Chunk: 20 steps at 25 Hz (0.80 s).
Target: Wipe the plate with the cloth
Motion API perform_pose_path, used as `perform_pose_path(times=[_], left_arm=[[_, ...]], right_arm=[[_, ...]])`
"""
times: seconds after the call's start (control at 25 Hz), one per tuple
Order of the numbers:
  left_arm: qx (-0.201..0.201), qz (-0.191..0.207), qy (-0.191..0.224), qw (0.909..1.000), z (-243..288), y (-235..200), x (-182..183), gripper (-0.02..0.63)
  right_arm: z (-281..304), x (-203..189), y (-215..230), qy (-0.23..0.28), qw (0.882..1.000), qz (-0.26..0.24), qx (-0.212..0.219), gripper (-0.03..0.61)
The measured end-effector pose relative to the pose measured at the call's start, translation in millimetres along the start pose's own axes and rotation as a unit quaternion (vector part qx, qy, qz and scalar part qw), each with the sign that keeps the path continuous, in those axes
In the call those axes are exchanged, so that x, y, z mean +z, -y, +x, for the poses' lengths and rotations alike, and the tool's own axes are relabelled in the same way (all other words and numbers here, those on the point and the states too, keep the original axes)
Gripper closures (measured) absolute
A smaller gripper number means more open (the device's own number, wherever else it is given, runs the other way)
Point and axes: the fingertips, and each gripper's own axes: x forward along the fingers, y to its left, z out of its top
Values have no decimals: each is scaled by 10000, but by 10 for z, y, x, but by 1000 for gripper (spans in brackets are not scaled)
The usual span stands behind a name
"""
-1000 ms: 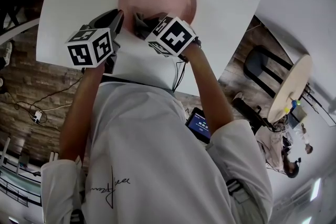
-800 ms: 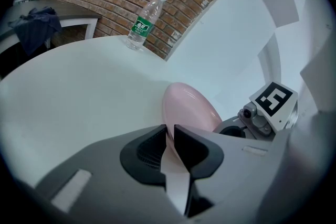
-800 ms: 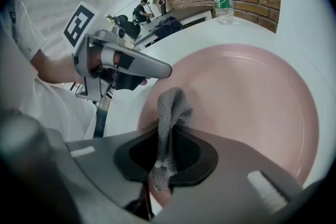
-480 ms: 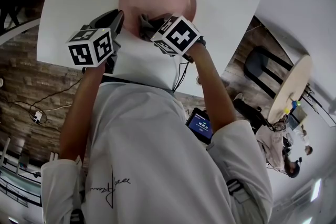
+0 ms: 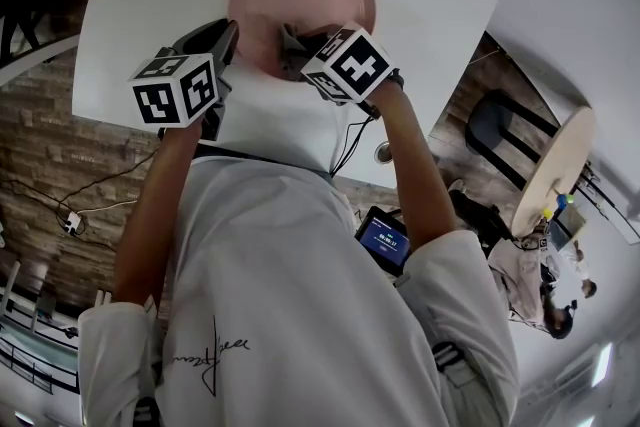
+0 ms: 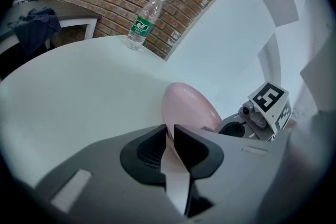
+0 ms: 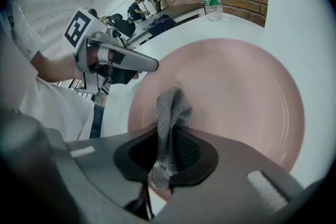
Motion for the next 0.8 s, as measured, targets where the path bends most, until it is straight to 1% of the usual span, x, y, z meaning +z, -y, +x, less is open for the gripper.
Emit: perform_pose_path(times=[0.2, 0.8], left_arm=[[22, 27, 14, 10000, -4, 6, 5, 549], [37, 28, 7, 10000, -5, 0, 6, 549]], right_arm=[[-61, -46, 87, -55, 9999, -21, -117, 526], [-182, -204, 279, -460, 9979, -216, -399, 525]])
